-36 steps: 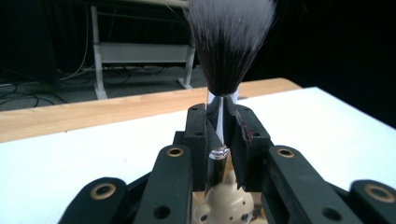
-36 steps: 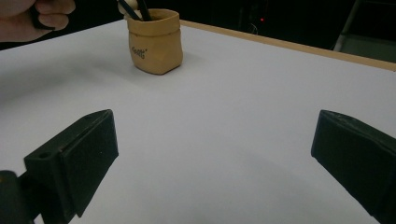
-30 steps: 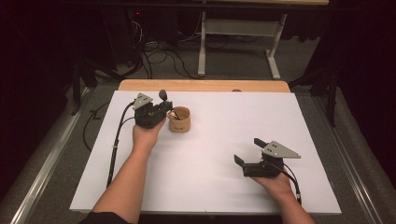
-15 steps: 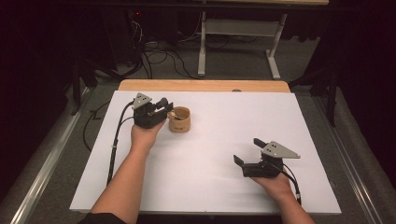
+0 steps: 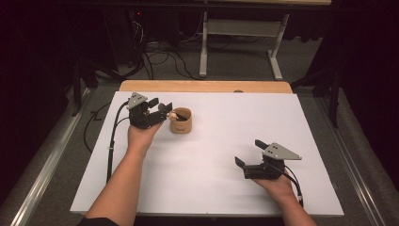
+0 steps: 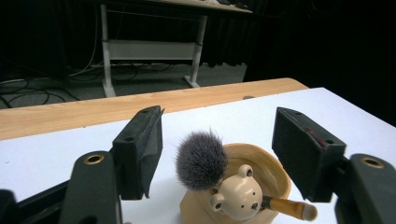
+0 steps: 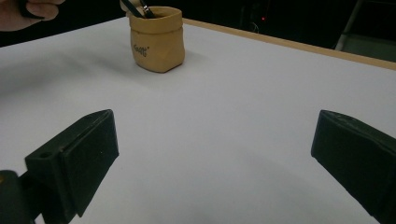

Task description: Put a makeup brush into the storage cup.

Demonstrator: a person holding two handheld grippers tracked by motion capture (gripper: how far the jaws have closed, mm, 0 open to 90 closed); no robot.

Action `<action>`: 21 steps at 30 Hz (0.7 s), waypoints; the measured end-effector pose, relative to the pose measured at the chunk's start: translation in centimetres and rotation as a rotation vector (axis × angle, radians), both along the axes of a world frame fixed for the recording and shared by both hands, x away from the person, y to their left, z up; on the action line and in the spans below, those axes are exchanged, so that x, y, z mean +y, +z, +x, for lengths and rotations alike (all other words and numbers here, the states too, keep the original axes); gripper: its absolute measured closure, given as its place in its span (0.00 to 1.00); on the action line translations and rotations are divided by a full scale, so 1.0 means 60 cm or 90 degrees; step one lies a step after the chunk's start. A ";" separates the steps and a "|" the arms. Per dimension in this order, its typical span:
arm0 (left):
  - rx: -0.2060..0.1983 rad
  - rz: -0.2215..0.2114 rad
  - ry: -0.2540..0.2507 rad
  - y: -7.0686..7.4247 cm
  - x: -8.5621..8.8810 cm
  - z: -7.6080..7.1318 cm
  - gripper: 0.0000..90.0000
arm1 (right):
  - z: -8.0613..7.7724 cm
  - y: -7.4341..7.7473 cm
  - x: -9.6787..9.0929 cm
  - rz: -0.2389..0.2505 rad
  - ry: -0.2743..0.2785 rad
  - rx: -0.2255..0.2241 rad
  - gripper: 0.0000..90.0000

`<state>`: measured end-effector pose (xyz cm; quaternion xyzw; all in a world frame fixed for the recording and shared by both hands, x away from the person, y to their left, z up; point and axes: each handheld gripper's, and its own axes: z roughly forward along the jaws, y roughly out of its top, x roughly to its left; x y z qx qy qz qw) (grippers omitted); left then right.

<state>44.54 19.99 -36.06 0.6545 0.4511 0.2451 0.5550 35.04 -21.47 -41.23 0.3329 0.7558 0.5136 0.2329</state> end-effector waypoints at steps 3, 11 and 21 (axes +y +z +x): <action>-0.006 0.002 0.002 0.007 0.002 -0.007 0.33 | 0.000 0.000 0.001 -0.001 0.001 -0.001 0.03; -0.011 0.019 0.012 0.024 0.009 -0.027 0.19 | -0.001 0.001 0.003 -0.001 0.001 -0.002 0.03; 0.002 0.028 0.018 0.010 0.026 -0.048 0.09 | -0.001 0.001 0.003 0.000 0.002 -0.005 0.03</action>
